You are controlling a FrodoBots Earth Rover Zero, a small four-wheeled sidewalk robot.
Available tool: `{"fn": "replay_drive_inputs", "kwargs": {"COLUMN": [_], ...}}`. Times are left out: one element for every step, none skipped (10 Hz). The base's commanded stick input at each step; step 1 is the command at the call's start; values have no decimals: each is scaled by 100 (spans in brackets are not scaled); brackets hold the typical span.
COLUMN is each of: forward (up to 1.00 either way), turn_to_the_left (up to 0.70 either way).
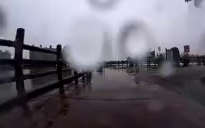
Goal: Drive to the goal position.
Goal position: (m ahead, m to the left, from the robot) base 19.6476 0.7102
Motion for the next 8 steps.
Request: {"fn": "replay_drive_inputs", "kwargs": {"forward": [100, 100, 100, 100, 100, 100, 100, 100], "turn_to_the_left": [-40, -40, -40, -40, -40, -40, -39, -16]}}
